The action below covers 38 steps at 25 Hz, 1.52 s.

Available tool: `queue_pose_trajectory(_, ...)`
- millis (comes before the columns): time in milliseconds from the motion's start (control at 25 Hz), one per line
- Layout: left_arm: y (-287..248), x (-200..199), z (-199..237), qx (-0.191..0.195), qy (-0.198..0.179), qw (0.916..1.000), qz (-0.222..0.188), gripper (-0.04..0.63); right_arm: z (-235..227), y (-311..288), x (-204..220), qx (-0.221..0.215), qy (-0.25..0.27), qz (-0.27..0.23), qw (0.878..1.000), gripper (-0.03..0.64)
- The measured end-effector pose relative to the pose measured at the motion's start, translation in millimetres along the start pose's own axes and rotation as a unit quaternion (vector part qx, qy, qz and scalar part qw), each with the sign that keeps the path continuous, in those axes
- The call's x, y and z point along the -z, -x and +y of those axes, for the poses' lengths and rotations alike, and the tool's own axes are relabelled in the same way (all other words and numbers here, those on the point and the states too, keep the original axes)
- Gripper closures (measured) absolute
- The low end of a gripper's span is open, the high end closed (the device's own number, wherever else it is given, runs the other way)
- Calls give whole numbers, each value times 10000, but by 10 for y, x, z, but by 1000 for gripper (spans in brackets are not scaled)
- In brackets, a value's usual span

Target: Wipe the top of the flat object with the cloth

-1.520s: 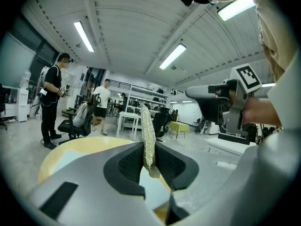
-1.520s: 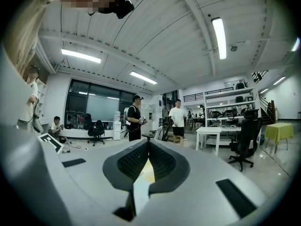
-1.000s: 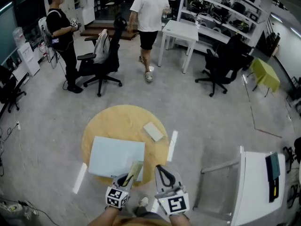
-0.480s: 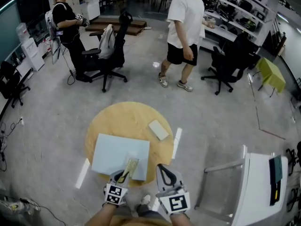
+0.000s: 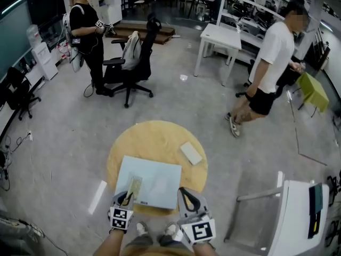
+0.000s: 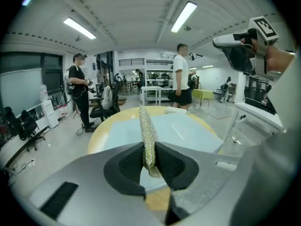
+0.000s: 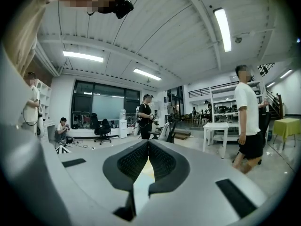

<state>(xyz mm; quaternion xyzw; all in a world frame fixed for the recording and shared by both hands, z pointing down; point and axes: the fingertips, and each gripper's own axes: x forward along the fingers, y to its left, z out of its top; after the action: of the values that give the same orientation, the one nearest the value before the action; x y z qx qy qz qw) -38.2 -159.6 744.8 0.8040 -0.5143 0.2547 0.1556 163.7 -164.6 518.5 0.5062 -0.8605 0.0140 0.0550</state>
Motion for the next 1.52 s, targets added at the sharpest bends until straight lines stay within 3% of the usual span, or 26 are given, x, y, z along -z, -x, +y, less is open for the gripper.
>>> queue_pose_trajectory(400,377,232,1020,-692,271,9972,11,534,521,-474,-125,-276,5,-23,9996,615)
queue_pose_trajectory(640,498,-122,1117,-623,377,9964,-438,534,703,-578,-200,-317,116,-5,9994,615)
queue_pose_trajectory(800,251,-448,768,-163,287,9970,-702,534,531,-443,-209,-56,149,10,9999,615)
queue_pose_trajectory(1000,-223,-805,-39,606,5,9949,-807,534,59,-94,-182,443,255,148,9986,615)
queue_pose_trajectory(1160,-674,-950,-648,1069,226,9912,-749,534,-397,204,-85,835,322,243,9957,615)
queue_pose_trajectory(1320,-1070,-1064,-1175,1416,211,9877,-627,534,-763,408,44,1131,234,354,9927,616)
queue_pose_trajectory(1520,-1425,-1068,-1544,1545,192,9875,-253,534,-1146,483,93,1245,182,371,9914,615)
